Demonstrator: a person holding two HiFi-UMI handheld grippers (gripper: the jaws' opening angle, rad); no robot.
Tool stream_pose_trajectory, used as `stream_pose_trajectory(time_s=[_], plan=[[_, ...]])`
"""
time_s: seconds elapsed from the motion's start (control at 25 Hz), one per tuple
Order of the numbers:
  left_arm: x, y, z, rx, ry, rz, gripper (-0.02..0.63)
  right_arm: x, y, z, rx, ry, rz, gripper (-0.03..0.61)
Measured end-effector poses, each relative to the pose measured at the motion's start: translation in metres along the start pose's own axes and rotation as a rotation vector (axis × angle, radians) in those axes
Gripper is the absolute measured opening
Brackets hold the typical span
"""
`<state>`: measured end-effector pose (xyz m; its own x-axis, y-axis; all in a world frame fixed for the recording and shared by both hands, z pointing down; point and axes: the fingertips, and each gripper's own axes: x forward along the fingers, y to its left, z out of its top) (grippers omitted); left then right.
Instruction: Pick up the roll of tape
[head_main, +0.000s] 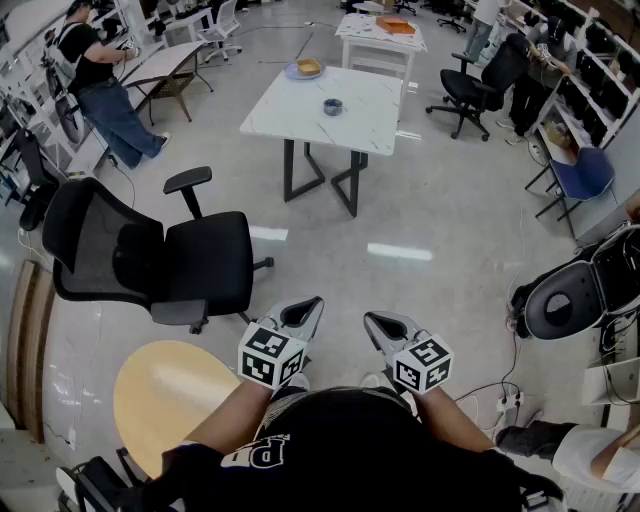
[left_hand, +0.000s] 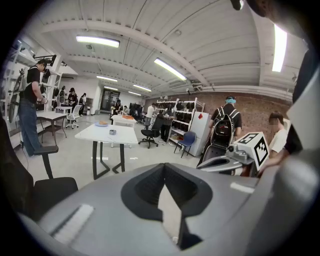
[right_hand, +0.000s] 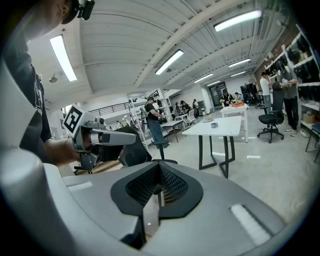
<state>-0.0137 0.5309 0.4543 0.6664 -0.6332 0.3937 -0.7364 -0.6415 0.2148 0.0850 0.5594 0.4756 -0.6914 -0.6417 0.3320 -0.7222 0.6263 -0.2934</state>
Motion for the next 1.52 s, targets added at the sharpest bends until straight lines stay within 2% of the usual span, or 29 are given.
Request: stream_pose_trajectory(time_s=[0.48,0.68,0.84,1.16,1.52], plan=[[0.013,-0.013,-0.002,-0.007,0.011,0.015,0.058,-0.010,-0.013,0.002,0.023,-0.017,0.033,0.000],[0.020,-0.019,-0.002,-0.017,0.017,0.029,0.058,-0.014,-0.020,0.005,-0.032,-0.007,0.015,0.000],[0.030,-0.028,0.000,-0.018,0.015,0.040,0.058,-0.024,-0.033,0.008,-0.035,-0.021,0.016,0.000],[0.056,-0.057,0.002,-0.029,0.002,0.066,0.058,-0.044,-0.061,0.003,-0.033,-0.012,0.060,0.000],[0.080,-0.090,-0.011,-0.088,0.018,0.113,0.058,-0.072,-0.093,-0.006,-0.025,0.008,0.099,0.000]])
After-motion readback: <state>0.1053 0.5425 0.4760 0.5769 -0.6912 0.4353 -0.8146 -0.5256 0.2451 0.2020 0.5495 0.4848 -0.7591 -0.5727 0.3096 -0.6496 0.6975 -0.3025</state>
